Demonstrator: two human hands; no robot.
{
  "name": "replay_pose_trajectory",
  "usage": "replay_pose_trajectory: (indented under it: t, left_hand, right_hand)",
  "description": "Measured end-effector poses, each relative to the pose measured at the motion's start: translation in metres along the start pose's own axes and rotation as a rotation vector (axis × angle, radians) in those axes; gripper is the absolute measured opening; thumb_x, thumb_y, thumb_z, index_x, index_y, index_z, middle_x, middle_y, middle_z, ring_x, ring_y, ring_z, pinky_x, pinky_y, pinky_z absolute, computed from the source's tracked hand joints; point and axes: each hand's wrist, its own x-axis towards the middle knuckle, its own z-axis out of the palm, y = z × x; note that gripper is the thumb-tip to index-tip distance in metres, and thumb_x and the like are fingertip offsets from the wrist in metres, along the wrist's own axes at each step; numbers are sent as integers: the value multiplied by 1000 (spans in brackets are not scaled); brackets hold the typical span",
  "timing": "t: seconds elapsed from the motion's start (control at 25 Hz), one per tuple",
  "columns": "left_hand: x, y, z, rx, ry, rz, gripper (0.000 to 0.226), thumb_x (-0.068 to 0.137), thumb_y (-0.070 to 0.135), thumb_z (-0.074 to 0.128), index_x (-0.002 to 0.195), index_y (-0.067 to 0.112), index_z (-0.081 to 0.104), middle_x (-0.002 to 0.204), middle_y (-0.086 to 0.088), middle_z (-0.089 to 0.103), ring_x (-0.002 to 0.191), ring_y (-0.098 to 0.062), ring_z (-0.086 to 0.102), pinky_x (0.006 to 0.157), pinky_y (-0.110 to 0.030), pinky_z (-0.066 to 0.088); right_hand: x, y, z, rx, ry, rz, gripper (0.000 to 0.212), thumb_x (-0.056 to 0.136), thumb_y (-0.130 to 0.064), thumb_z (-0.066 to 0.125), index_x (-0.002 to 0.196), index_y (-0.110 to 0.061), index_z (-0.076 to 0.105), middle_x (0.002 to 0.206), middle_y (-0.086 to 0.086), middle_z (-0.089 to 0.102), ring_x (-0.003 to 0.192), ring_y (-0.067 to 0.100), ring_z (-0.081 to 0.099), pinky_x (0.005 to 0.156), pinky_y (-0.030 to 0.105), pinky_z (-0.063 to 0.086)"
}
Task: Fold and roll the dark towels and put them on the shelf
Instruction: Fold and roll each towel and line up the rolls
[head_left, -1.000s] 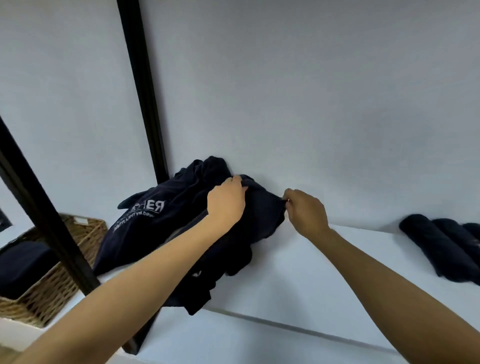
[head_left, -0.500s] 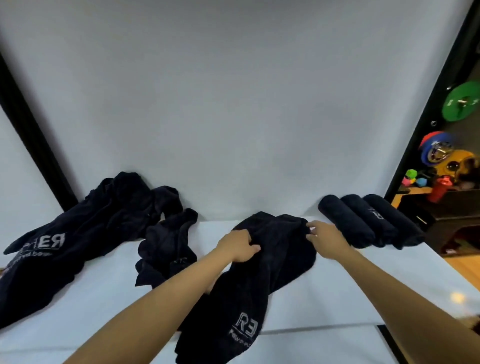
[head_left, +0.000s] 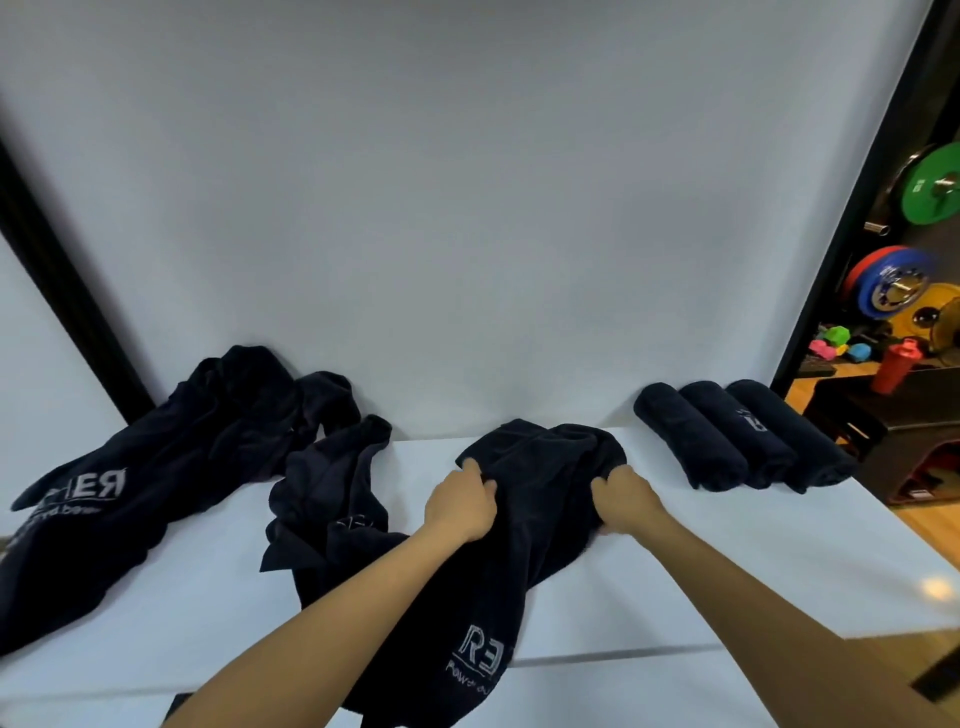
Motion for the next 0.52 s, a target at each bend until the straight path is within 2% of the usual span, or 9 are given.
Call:
replay_pose_trajectory:
  t: [0.08, 0.16, 0.2, 0.28, 0.32, 0.4, 0.44, 0.52]
  left_hand:
    - [1, 6, -20, -297, 172, -43, 24, 104, 32, 37, 110, 9, 41, 96, -10, 63, 83, -25, 61, 71, -36, 47]
    - [6, 13, -48, -496, 332, -33, 21, 105, 30, 38, 103, 9, 40, 84, -6, 59, 74, -21, 57, 62, -34, 44]
    - [8, 15, -62, -559, 411, -15, 21, 104, 30, 40, 103, 9, 41, 81, -4, 57, 73, -22, 57, 60, -34, 43]
    - [14, 13, -79, -621, 507, -4, 24, 103, 33, 44, 105, 9, 43, 80, -2, 57, 75, -24, 59, 64, -36, 46]
    - [17, 8, -78, -600, 496, -16, 26, 102, 34, 46, 107, 9, 43, 82, -2, 57, 77, -25, 60, 67, -36, 48]
    - [20, -8, -65, -465, 363, -84, 30, 99, 36, 52, 111, 9, 44, 89, -2, 59, 83, -25, 59, 72, -34, 46]
    - [21, -18, -53, -384, 264, -123, 34, 97, 37, 55, 112, 7, 47, 94, -3, 61, 87, -25, 59, 73, -33, 45]
    - [18, -33, -29, -240, 79, -160, 38, 93, 40, 58, 108, 6, 53, 100, -7, 65, 89, -25, 62, 73, -32, 46]
  right_hand:
    - [2, -11, -13, 376, 33, 27, 29, 100, -18, 40, 114, 6, 50, 96, 18, 62, 78, 30, 64, 66, 37, 56]
    - [5, -24, -37, 683, 106, 18, 31, 100, -14, 42, 116, 8, 54, 100, 23, 62, 78, 30, 61, 69, 39, 57]
    - [8, -29, -50, 807, 172, 7, 29, 99, -15, 43, 114, 6, 56, 107, 26, 63, 83, 31, 61, 77, 43, 56]
    - [12, -35, -68, 967, 286, -26, 23, 96, -24, 50, 99, -4, 60, 107, 22, 65, 93, 31, 63, 85, 44, 53]
    - [12, -33, -70, 964, 278, -68, 27, 91, -34, 58, 96, -7, 60, 99, 14, 67, 95, 27, 64, 86, 41, 53]
    - [4, -19, -58, 793, 156, -81, 49, 75, -48, 73, 106, -11, 62, 101, 5, 71, 96, 22, 67, 85, 40, 56]
    - [-2, -9, -46, 672, 64, -60, 51, 72, -46, 78, 107, -13, 63, 101, 4, 72, 94, 20, 68, 80, 37, 57]
    - [-10, 10, -22, 470, -89, -6, 36, 77, -27, 80, 103, -8, 64, 98, 7, 71, 90, 20, 66, 69, 30, 54]
